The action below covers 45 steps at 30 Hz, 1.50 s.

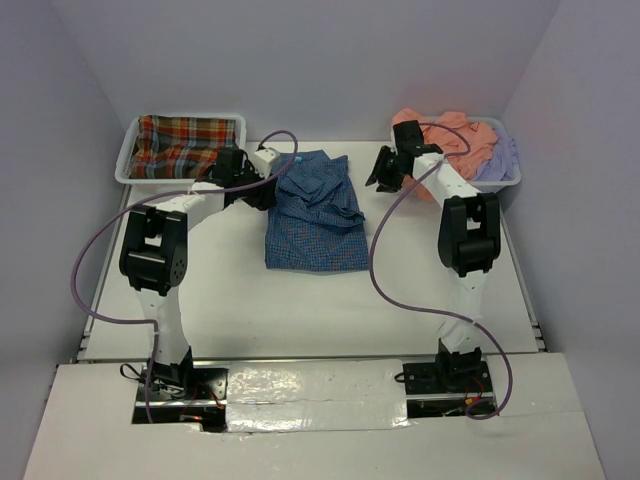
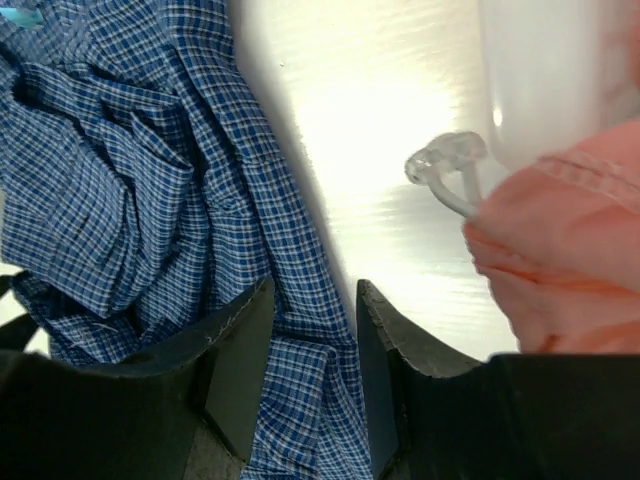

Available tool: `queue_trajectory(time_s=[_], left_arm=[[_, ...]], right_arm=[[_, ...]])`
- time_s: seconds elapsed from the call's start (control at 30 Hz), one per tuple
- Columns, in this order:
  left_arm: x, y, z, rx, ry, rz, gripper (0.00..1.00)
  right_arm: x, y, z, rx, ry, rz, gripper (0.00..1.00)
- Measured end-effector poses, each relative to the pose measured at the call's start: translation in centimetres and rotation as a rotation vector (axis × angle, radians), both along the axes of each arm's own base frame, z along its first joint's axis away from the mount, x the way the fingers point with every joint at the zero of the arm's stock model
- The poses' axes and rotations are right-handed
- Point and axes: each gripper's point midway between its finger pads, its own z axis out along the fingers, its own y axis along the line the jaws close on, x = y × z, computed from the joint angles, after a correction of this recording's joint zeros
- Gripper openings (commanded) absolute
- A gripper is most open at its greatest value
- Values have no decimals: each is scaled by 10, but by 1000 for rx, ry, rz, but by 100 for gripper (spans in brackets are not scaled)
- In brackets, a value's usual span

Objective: Fold and stack the long sleeve shirts
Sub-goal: Fold the shirt

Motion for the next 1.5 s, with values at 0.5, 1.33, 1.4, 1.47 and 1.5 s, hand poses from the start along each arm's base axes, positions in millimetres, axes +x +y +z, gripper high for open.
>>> queue_trajectory(time_s=[0.5, 1.33, 1.4, 1.47, 1.5], left_arm=[[-1, -1, 3, -30, 35, 37, 52], [-4, 2, 11, -20, 34, 37, 65], [-3, 2, 14, -17, 33, 38, 65], [0, 2, 22, -15, 19, 38, 66], [1, 2, 28, -9, 5, 33, 66]], right_arm=[[-177, 104, 58, -224, -320, 433, 0], [-28, 113, 3, -487, -221, 241, 0], [-14, 110, -4, -491, -218, 236, 0], [1, 109, -11, -484, -217, 236, 0], [8, 109, -14, -480, -217, 237, 0]])
